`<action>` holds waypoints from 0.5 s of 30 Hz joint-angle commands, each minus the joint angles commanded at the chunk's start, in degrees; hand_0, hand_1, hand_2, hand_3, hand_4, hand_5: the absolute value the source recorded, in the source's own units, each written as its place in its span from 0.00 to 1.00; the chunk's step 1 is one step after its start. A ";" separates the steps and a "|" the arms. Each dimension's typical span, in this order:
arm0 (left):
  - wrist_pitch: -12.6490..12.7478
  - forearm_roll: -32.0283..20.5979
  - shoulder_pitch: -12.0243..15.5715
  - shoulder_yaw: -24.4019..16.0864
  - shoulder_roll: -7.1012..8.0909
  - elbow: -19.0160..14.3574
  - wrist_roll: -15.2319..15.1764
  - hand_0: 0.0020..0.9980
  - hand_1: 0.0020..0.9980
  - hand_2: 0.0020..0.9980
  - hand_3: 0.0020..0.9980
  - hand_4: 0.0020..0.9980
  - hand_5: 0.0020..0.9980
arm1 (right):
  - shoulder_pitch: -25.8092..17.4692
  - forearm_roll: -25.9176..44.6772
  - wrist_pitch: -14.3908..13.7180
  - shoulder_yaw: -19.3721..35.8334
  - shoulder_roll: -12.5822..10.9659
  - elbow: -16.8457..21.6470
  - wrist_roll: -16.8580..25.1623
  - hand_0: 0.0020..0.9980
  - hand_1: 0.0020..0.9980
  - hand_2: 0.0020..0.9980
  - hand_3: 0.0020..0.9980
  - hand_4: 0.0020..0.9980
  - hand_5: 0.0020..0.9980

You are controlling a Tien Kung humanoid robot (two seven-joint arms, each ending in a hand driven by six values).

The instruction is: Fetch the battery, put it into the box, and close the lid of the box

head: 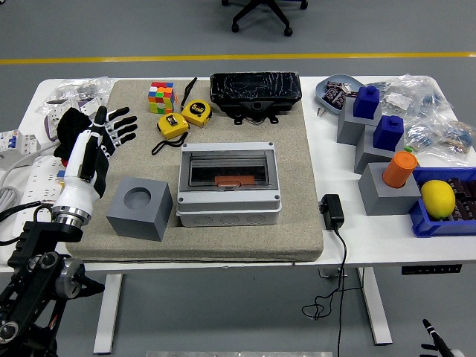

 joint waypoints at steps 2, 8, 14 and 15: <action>-0.01 -0.06 0.00 0.15 0.10 0.09 0.05 0.72 0.73 0.71 0.73 1.00 1.00 | -0.04 -2.83 -0.69 1.45 0.02 0.00 -1.05 0.65 0.51 0.50 0.41 0.98 0.88; 0.06 0.03 0.60 0.08 0.47 0.26 0.19 0.72 0.73 0.70 0.72 1.00 1.00 | 0.20 -11.99 -3.00 6.70 0.38 0.00 -3.88 0.49 0.33 0.32 0.22 0.85 0.69; 0.23 0.43 0.30 0.06 0.41 0.26 0.20 0.71 0.73 0.70 0.72 1.00 1.00 | 0.09 -13.39 -2.89 6.34 0.52 0.00 -5.28 0.42 0.25 0.25 0.16 0.75 0.60; 0.26 0.51 0.23 0.14 0.43 0.30 0.24 0.71 0.73 0.70 0.72 1.00 1.00 | 0.02 -13.55 -2.98 6.22 0.57 0.00 -5.60 0.42 0.25 0.25 0.16 0.75 0.60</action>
